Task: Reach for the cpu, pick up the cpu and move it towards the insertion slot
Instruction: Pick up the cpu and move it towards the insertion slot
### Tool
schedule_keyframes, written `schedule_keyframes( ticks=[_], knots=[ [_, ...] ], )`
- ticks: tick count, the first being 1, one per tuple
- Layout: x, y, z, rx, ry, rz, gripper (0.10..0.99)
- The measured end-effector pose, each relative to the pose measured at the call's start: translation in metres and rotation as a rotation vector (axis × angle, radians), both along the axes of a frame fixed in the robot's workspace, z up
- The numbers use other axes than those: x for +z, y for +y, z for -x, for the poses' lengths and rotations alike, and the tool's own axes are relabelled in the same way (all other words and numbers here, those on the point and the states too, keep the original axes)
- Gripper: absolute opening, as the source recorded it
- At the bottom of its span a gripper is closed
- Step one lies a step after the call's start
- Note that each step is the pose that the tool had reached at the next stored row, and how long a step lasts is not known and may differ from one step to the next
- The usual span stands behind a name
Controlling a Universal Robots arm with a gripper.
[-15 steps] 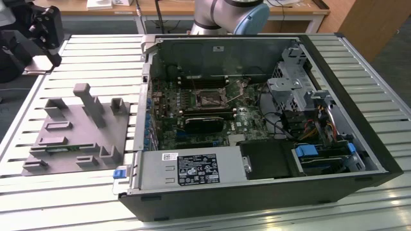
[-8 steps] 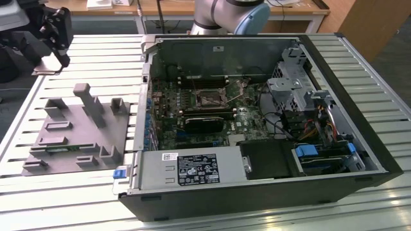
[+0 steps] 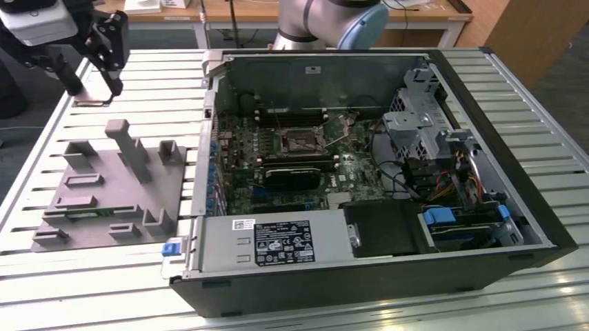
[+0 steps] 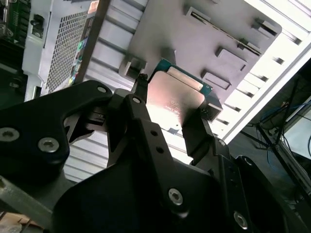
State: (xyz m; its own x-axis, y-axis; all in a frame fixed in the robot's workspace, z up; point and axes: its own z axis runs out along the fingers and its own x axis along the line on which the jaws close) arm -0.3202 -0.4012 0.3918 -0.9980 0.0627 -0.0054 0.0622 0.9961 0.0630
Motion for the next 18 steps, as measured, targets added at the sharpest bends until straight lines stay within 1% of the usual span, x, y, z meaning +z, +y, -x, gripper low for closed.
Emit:
schedule_keyframes(
  ticks=[8,18],
  knots=[
    [-0.0003,0.0000,-0.0284,0.000,-0.0009,0.000,0.537],
    [-0.0011,0.0000,-0.0667,0.000,-0.0024,0.000,0.537]
  ],
)
